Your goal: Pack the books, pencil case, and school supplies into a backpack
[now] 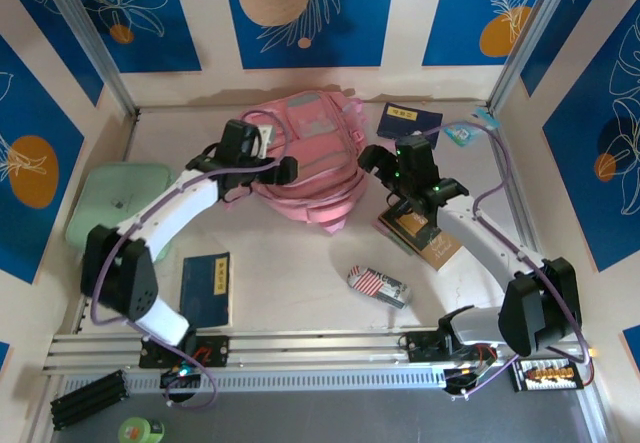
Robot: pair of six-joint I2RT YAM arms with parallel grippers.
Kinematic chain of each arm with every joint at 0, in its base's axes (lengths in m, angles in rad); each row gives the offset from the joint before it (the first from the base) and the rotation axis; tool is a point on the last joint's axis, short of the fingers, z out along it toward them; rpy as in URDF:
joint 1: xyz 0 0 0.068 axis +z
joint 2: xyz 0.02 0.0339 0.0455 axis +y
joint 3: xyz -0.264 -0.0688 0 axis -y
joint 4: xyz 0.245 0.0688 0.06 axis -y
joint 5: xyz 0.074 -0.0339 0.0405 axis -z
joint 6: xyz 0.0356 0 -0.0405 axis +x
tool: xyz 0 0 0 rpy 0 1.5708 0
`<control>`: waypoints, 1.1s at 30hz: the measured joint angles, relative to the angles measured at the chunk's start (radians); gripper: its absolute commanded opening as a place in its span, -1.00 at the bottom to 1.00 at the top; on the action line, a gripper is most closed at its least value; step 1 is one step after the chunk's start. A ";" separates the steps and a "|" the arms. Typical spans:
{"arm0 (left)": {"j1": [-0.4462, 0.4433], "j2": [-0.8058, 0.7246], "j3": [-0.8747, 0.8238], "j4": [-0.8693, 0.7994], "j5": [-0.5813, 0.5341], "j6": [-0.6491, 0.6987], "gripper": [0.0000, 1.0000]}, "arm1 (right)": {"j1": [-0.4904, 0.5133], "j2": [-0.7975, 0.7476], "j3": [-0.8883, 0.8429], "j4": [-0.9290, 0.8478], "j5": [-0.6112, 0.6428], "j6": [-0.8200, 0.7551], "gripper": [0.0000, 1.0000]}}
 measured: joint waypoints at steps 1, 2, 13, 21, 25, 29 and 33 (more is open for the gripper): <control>0.009 -0.037 -0.033 -0.010 -0.015 -0.024 1.00 | 0.005 0.007 0.011 0.000 0.000 -0.011 0.91; 0.016 -0.061 -0.055 -0.025 -0.029 -0.042 1.00 | 0.009 0.015 0.019 0.000 0.000 -0.023 0.92; 0.048 -0.293 -0.302 -0.304 -0.173 -0.195 1.00 | 0.051 0.108 0.077 -0.005 -0.002 -0.072 0.93; 0.048 -0.416 -0.494 -0.433 -0.183 -0.325 0.97 | 0.073 0.142 0.103 -0.007 -0.006 -0.075 0.93; 0.048 -0.469 -0.586 -0.446 -0.158 -0.405 0.95 | 0.079 0.153 0.104 -0.008 -0.011 -0.075 0.93; 0.044 -0.500 -0.661 -0.430 -0.121 -0.482 0.92 | 0.079 0.165 0.105 -0.007 -0.019 -0.075 0.93; 0.030 -0.493 -0.713 -0.369 -0.074 -0.551 0.92 | 0.080 0.172 0.105 -0.008 -0.027 -0.072 0.93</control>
